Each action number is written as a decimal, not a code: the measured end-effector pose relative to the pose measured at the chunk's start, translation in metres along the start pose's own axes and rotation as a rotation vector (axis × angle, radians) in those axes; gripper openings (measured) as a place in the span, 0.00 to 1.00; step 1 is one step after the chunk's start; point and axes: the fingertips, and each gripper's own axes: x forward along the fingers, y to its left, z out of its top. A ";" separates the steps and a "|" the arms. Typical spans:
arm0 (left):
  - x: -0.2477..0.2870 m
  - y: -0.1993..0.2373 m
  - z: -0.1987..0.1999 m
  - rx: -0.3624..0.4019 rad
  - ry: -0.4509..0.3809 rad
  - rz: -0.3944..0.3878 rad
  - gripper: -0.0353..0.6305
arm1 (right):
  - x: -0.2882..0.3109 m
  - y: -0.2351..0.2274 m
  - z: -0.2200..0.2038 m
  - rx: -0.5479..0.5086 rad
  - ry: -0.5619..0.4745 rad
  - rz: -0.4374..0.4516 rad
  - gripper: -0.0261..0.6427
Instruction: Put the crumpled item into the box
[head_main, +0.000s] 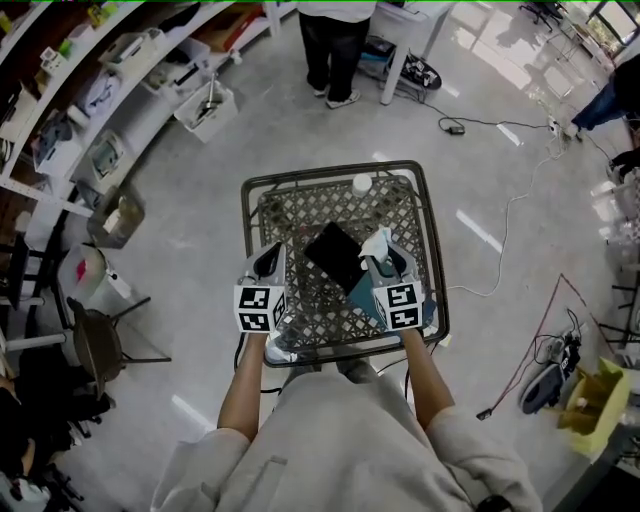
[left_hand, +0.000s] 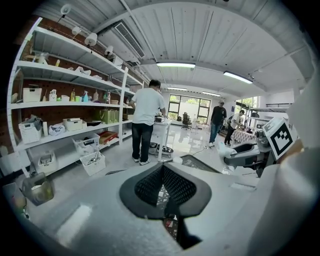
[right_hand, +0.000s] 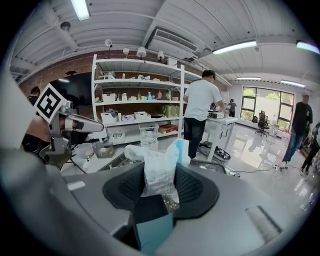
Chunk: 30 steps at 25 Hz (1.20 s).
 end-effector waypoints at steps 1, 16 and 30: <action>0.001 0.000 -0.004 -0.004 0.006 -0.001 0.06 | 0.001 0.001 -0.005 0.002 0.010 0.002 0.28; 0.007 0.006 -0.052 -0.034 0.081 0.006 0.06 | 0.024 0.026 -0.054 0.021 0.106 0.065 0.28; 0.006 0.015 -0.083 -0.080 0.124 0.028 0.06 | 0.039 0.051 -0.085 -0.128 0.223 0.153 0.28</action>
